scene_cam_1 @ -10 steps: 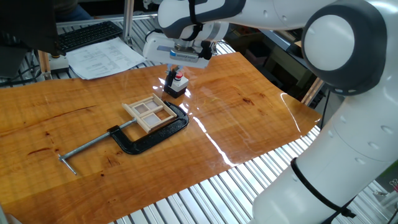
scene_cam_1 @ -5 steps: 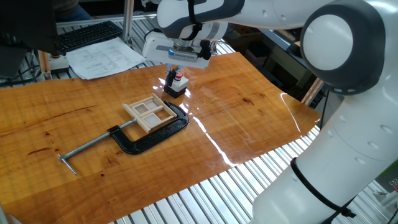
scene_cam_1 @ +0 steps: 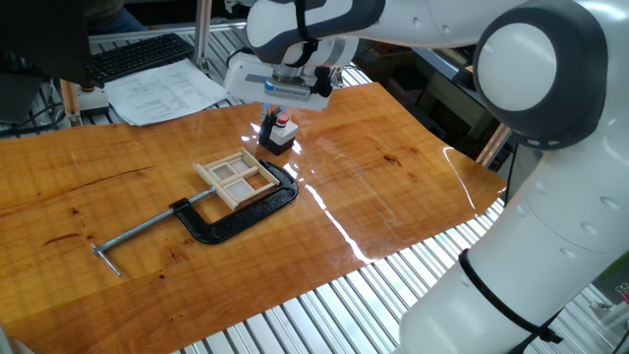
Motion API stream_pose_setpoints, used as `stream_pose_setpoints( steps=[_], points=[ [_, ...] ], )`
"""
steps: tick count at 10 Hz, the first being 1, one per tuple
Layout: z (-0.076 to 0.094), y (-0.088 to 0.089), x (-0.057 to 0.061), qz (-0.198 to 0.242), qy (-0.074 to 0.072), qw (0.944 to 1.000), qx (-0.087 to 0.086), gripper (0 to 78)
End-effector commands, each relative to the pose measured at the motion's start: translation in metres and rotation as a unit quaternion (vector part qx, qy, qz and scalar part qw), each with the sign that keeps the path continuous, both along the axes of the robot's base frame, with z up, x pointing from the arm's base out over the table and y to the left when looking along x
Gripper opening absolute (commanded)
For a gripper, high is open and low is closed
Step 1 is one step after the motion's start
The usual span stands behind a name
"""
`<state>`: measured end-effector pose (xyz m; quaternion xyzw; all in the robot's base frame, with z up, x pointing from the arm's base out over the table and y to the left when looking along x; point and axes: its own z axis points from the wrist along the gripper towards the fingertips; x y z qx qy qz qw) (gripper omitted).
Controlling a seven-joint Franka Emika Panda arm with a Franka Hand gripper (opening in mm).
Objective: Close a sliding window
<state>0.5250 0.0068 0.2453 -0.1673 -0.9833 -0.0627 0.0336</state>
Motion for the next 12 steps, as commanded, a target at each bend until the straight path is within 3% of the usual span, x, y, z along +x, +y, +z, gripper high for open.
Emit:
stream_pose_setpoints(
  steps=[1,6,12],
  points=[
    [-0.016,0.008,0.004,-0.003,-0.002,1.0,0.0,0.0],
    [-0.041,0.009,0.018,0.004,-0.006,1.0,0.005,0.0],
    [-0.073,0.018,0.027,0.005,-0.013,0.9999,0.007,0.0]
  ],
)
